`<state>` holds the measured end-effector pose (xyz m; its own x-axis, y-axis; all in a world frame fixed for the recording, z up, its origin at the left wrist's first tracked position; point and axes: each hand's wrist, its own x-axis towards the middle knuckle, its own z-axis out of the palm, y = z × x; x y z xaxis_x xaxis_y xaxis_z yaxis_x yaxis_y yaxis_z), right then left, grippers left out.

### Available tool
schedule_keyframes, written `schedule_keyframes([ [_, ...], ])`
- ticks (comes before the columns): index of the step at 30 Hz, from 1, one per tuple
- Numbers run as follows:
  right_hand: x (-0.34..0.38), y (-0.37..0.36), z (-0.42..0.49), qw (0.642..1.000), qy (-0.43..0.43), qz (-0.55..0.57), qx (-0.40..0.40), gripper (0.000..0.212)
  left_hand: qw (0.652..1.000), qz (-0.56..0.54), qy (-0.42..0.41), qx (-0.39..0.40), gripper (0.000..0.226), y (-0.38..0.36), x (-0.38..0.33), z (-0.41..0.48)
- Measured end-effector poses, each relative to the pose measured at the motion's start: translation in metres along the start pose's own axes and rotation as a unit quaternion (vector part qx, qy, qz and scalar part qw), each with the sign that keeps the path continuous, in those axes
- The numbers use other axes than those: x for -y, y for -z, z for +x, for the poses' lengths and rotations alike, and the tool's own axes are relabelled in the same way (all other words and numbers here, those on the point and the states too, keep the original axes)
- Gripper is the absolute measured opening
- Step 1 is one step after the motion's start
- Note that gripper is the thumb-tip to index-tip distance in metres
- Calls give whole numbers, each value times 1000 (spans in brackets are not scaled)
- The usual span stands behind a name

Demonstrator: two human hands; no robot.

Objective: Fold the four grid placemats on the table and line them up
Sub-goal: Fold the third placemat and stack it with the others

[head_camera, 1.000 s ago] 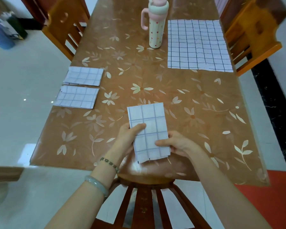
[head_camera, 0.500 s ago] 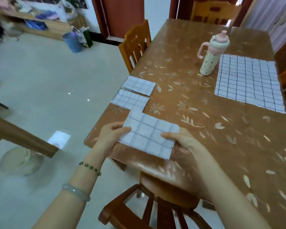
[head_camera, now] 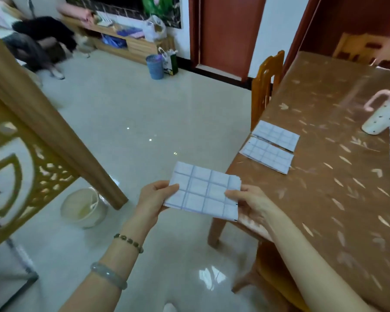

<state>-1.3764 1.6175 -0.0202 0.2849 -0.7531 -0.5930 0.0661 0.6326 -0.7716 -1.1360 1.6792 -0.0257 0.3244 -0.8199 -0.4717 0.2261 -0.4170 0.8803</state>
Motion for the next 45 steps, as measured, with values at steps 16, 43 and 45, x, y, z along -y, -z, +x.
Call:
schedule_keyframes([
  [16, 42, -90, 94, 995, 66, -20, -76, 12, 994, 65, -14, 87, 43, 66, -74, 105],
  [43, 163, 56, 211, 883, 80, 216, -408, 22, 854, 309, 39, 417, 10, -198, -180, 374],
  [45, 164, 63, 211, 860, 81, 225, -451, 15, 826, 328, 41, 456, 10, -220, -186, 384],
])
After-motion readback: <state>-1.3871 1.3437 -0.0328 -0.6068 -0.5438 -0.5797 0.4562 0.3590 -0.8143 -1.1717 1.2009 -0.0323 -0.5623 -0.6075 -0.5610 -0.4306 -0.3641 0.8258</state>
